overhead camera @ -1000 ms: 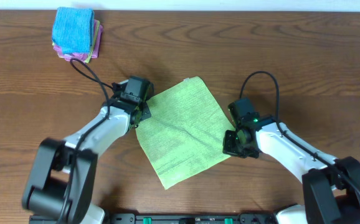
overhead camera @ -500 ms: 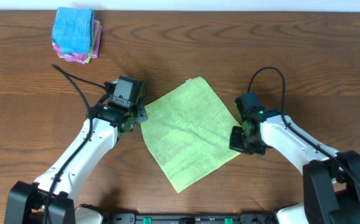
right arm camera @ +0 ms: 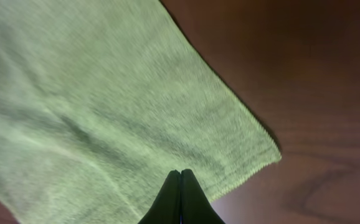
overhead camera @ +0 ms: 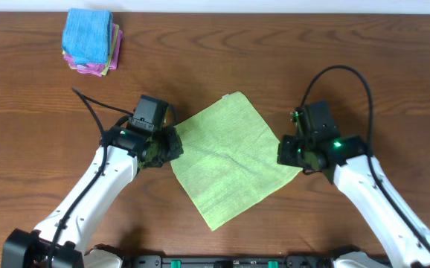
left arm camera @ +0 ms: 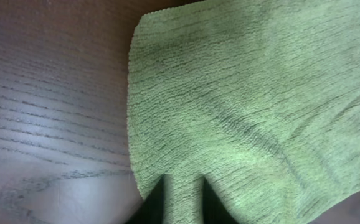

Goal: Fold the cloth
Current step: 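Hold both cloth edges and pull them apart to smooth the cloth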

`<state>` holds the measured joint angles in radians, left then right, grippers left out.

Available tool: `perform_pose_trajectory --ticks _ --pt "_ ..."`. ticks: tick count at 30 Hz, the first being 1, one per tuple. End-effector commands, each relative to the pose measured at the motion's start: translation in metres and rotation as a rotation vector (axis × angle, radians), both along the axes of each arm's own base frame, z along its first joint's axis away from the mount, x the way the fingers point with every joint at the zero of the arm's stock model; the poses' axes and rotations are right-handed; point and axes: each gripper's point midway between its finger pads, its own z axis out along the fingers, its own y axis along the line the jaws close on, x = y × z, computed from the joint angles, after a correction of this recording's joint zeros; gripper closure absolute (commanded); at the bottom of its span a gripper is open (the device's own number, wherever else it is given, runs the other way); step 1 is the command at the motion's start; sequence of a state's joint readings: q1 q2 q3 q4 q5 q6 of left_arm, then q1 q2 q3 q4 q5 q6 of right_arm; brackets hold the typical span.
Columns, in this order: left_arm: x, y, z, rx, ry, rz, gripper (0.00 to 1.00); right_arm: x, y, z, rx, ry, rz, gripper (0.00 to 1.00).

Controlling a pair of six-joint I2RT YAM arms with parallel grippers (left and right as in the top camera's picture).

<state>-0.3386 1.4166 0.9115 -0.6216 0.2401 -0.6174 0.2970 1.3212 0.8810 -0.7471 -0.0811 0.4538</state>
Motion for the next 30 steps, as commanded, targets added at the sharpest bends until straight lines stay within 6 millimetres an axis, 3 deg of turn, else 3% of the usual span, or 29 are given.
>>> perform_pose_trajectory --ticks 1,7,11,18,30 --pt "0.007 0.001 0.003 0.002 -0.014 0.058 0.94 0.008 0.0 0.021 0.017 -0.075 0.015 0.99" --pt "0.023 -0.001 -0.009 0.041 -0.05 0.069 0.95 0.007 0.001 0.029 0.027 -0.096 0.018 0.98" --pt "0.032 -0.006 -0.029 0.07 -0.042 0.073 0.94 0.003 0.007 0.029 0.039 -0.094 0.085 0.99" --pt "0.035 -0.005 -0.063 0.102 0.017 0.081 0.94 -0.002 0.0 0.022 -0.018 -0.075 0.124 0.98" --pt "0.054 0.005 -0.085 0.179 -0.028 0.112 0.95 -0.013 -0.007 -0.024 -0.092 0.087 0.161 0.98"
